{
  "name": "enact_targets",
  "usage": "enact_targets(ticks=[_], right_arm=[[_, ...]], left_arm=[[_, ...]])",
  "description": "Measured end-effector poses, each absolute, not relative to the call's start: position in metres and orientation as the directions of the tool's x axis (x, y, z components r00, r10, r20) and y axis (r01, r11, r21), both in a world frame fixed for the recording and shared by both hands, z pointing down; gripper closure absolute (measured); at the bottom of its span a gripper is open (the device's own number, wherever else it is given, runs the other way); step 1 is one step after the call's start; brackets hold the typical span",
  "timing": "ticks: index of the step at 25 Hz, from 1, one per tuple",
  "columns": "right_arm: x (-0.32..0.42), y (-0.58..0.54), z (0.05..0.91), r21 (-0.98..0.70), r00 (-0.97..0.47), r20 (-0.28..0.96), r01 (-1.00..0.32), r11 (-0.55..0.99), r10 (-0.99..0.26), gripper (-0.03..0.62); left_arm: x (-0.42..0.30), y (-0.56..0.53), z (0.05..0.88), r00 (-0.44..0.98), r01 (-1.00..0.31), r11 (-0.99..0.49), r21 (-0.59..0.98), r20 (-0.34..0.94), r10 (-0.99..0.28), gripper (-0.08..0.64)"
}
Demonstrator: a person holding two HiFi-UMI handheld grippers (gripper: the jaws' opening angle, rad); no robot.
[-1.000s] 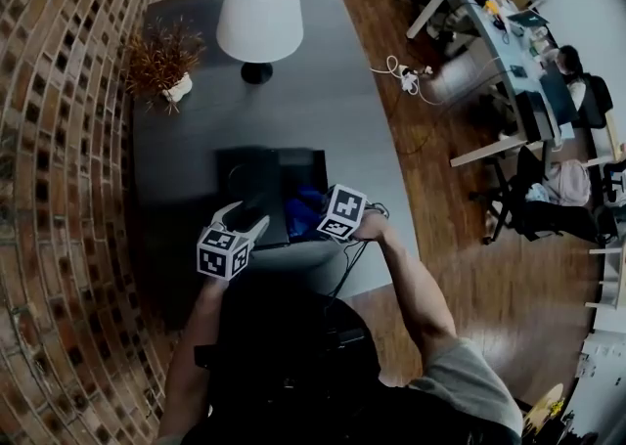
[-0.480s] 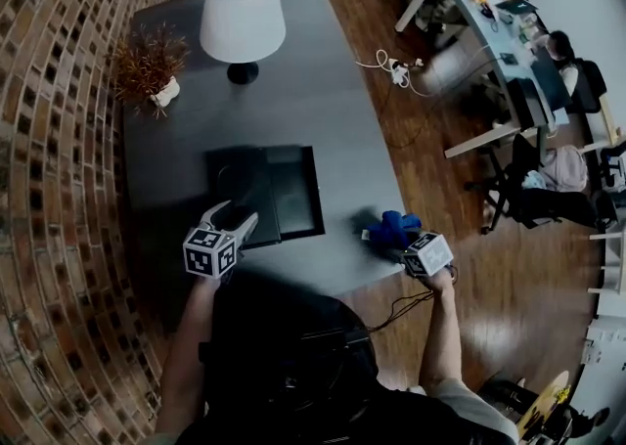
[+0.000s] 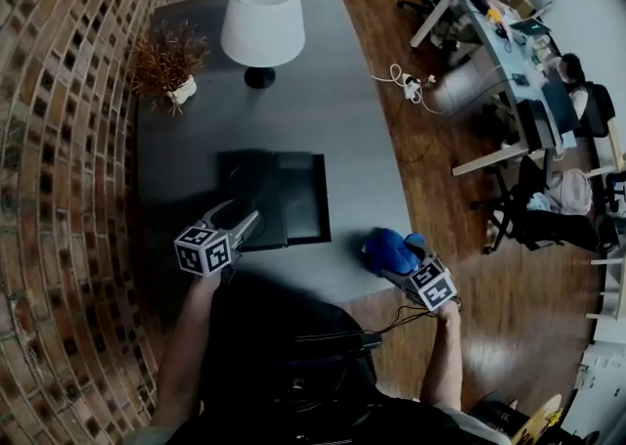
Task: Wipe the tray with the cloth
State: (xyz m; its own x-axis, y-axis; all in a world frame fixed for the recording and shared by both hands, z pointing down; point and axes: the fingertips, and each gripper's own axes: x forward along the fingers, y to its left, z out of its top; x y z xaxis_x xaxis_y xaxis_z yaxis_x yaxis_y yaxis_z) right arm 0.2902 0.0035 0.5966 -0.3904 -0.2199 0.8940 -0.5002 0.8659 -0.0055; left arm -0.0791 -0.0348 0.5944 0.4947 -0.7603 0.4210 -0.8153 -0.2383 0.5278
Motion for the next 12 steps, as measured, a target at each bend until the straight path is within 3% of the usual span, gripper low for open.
enact_targets(ticks=[4,12], right_arm=[[0.193,-0.034,0.581,-0.339,-0.729,0.647,-0.537,0.773,-0.223,0.235],[0.098,-0.048,0.666,-0.602,-0.762,0.647,-0.488,0.632,0.028,0.252]], left_arm=[[-0.131,-0.037,0.584,0.377,-0.821,-0.106,0.561,0.393,-0.839,0.298],[-0.122,-0.036,0.631,0.472,-0.716,-0.032,0.698,0.449,-0.759,0.262]])
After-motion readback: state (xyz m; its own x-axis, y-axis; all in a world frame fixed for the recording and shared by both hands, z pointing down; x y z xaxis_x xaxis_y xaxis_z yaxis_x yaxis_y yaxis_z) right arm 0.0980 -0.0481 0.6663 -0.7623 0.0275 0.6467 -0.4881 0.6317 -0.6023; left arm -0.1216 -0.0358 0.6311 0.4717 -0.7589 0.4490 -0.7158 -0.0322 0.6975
